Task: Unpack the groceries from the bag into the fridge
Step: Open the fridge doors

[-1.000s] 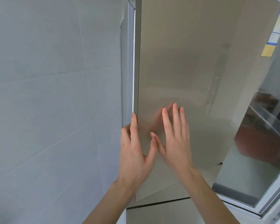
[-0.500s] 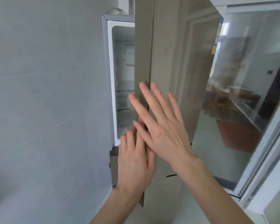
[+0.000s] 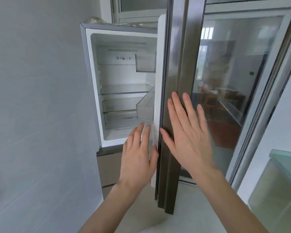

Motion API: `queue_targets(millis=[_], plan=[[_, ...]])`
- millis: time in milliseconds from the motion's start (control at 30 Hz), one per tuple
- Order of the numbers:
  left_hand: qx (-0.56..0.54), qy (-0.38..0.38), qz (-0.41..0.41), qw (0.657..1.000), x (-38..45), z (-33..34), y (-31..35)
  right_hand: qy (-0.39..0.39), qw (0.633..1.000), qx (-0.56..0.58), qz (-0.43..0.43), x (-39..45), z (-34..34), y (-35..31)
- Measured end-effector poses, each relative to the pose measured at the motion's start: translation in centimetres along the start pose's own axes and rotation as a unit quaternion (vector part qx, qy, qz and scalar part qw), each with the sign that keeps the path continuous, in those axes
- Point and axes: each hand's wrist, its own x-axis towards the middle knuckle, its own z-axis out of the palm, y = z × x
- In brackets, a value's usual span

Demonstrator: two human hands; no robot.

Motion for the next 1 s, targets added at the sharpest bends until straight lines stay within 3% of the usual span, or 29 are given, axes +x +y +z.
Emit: queue_targets(millis=[300,533,867,1000], plan=[[0.001,-0.022,0.016,1.000,4.5,3.0,3.6,-0.023,0.996,-0.044,0.071,-3.2,-1.5,6.5],[-0.081,-0.008,0.087,0.993,5.5,5.7,7.5,-0.041,0.996,-0.067,0.049,-4.2,-0.1,8.1],[-0.140,-0.060,0.251,0.956,9.7,9.8,11.6,-0.072,0.982,0.011,0.174,-6.1,3.5,13.2],[-0.118,-0.073,0.260,0.956,11.8,12.1,12.5,-0.068,0.978,0.015,0.198,-5.6,3.6,15.7]])
